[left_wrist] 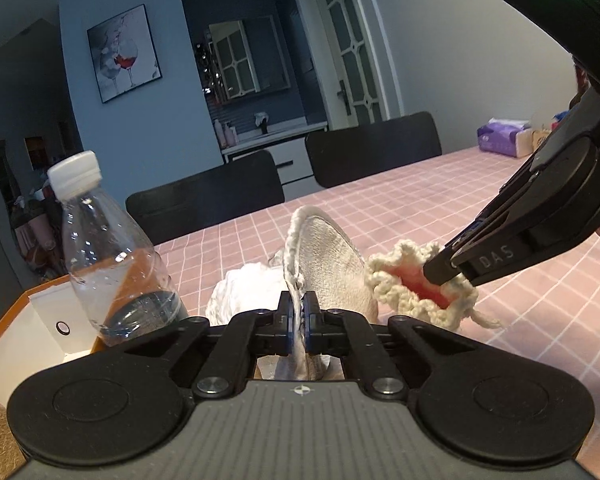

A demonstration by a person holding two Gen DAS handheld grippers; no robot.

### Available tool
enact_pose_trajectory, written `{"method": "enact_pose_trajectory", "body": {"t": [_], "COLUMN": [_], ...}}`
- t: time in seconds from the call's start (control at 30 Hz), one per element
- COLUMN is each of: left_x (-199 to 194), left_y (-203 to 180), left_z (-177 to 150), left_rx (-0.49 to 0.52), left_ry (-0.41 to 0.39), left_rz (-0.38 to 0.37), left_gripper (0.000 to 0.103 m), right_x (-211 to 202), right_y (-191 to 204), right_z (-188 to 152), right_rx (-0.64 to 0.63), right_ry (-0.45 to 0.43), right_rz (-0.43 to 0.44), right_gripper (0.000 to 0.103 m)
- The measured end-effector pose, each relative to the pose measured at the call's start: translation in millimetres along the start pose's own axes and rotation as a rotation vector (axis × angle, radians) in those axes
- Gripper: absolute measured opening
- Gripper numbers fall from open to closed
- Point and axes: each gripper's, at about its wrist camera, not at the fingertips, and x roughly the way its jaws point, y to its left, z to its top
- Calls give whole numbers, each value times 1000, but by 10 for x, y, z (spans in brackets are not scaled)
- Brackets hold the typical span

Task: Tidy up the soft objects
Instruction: 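Grasp the white pad with the left tool while the right tool grasps the pink-white crochet, then carry the pad and crochet over the orange box and release both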

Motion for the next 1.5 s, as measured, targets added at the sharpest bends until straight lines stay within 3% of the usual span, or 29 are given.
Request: {"method": "enact_pose_trajectory", "body": {"t": [0.5, 0.93, 1.2, 1.5], "left_x": [-825, -1535, -1728, -1709], "left_y": [191, 599, 931, 1321], "left_z": [6, -80, -111, 2], "left_rx": [-44, -87, -84, -32], "left_ry": [-103, -165, -176, -175], "left_rz": [-95, -124, -49, 113], "left_gripper": [5, 5, 5, 5], "right_x": [-823, -1402, -1579, -1546], "right_y": [271, 895, 1374, 1957], "right_z": [-219, -380, -311, 7], "right_rx": [-69, -153, -237, -334], "right_ry": [-73, -139, -183, -239], "right_rz": [-54, 49, 144, 250], "right_gripper": [8, 8, 8, 8]}}
